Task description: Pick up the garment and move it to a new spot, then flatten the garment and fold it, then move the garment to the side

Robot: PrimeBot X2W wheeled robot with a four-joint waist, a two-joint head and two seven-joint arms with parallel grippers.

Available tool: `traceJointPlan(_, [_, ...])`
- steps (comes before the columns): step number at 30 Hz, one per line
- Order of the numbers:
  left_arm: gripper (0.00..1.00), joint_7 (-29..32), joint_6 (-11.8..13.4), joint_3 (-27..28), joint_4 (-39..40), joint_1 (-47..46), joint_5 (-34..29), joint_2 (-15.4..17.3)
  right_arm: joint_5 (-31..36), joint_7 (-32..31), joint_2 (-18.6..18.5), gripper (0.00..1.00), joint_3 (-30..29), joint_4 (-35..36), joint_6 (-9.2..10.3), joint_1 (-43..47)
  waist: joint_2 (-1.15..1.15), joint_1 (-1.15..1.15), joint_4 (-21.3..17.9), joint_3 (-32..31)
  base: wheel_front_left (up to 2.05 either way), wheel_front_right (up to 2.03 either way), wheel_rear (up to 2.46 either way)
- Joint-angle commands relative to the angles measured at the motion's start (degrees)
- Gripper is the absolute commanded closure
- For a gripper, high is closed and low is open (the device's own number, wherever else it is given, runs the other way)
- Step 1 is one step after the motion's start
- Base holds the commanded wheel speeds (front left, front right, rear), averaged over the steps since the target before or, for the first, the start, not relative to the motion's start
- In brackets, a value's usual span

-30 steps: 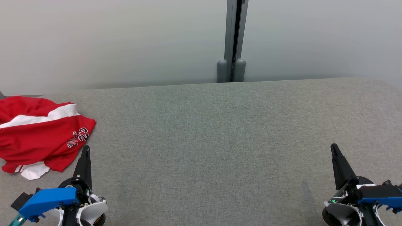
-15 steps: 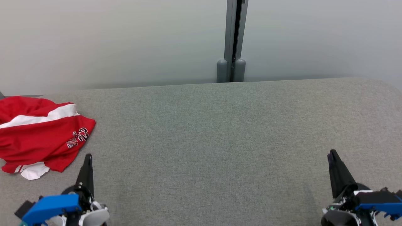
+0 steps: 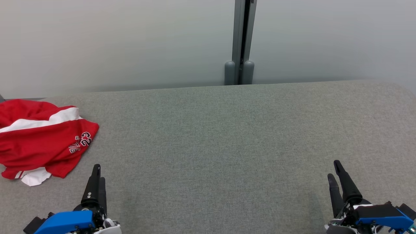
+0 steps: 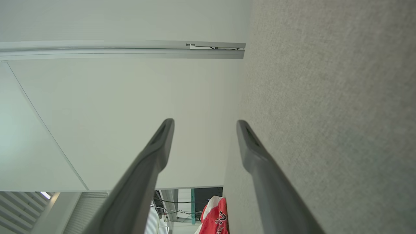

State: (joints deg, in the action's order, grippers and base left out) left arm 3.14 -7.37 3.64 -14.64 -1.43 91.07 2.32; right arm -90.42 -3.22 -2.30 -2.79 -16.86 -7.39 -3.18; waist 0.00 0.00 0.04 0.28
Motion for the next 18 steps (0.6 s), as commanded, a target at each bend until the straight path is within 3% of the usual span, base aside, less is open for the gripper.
traceJointPlan(1, [0.00, -0.70, -0.03, -0.52, 1.58, -0.86, -0.88, 0.40, 1.16, 0.77, -0.25, 0.00, 0.43, 1.05, -0.06, -0.57, 0.00, 0.00, 0.04, 0.03, 0.00, 0.00, 0.00])
traceJointPlan(8, [0.00, -2.24, -0.04, -0.90, 3.27, -1.22, -5.02, 0.44, 5.86, 2.30, -0.30, 0.00, 0.58, 1.55, -0.07, -0.98, 0.00, 0.00, 0.14, 0.09, 0.00, 0.00, 0.00])
traceJointPlan(18, [0.00, -4.57, 0.92, -0.66, 5.57, -0.84, -19.31, 0.48, 21.26, 4.63, -0.36, 0.00, 1.46, 3.98, -0.08, -0.89, 0.00, 0.00, 0.28, 0.20, 0.00, 0.00, 0.00])
